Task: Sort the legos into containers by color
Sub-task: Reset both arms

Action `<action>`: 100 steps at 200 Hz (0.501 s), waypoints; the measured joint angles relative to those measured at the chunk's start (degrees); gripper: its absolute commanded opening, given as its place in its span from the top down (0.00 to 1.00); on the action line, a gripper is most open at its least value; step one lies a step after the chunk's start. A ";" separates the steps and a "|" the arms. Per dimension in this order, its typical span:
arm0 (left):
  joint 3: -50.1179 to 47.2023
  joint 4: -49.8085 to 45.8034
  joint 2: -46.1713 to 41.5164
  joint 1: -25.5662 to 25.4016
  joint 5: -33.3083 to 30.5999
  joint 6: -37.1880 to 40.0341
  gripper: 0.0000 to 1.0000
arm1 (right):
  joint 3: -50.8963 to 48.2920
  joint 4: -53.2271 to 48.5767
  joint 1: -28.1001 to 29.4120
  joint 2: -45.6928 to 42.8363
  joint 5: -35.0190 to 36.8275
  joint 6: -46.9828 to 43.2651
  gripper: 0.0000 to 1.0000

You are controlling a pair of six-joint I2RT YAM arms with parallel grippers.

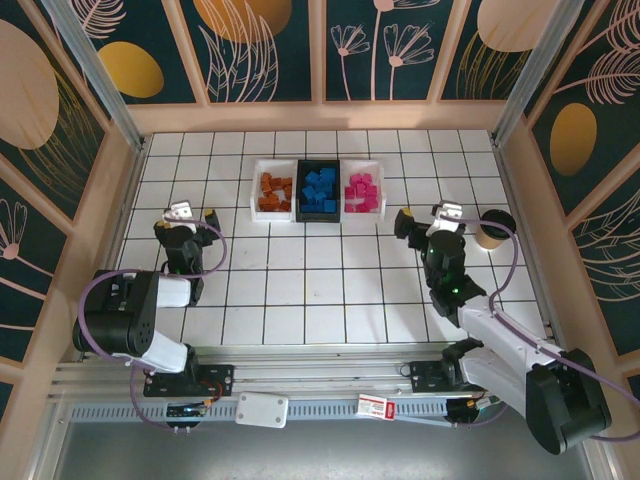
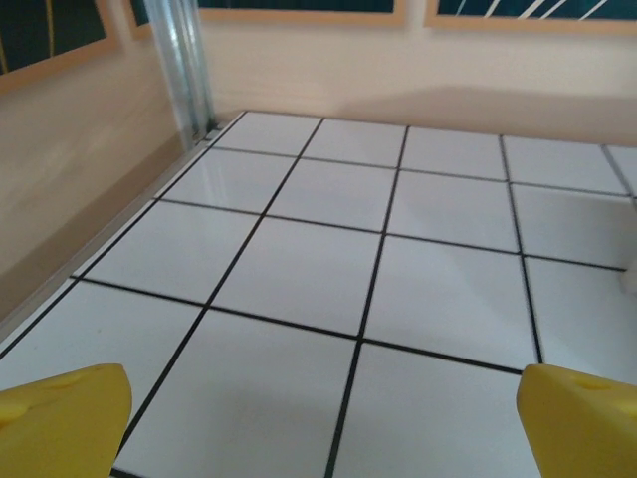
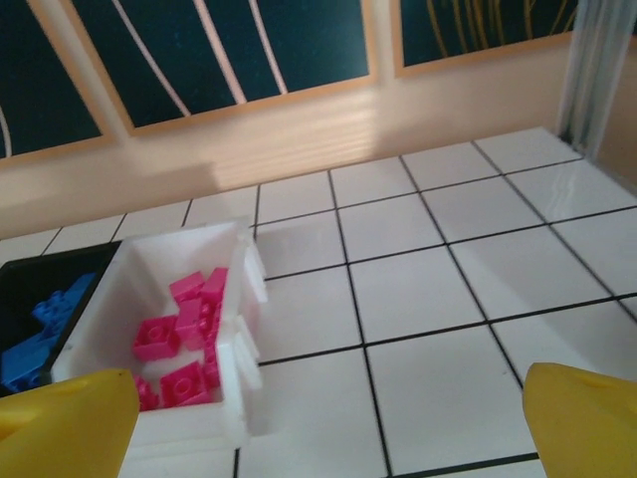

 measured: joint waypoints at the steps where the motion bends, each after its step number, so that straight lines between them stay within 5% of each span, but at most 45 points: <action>1: -0.17 0.31 0.00 0.02 0.11 0.07 0.01 | -0.02 0.09 -0.09 -0.02 0.00 -0.09 0.01; 15: -4.35 6.86 0.13 0.31 2.36 0.79 0.01 | -1.57 3.13 -1.68 -0.81 -0.02 -1.18 0.01; 100: -5.49 9.18 0.48 0.42 0.96 0.57 0.01 | -8.24 19.23 -15.58 5.75 -1.51 -6.69 0.01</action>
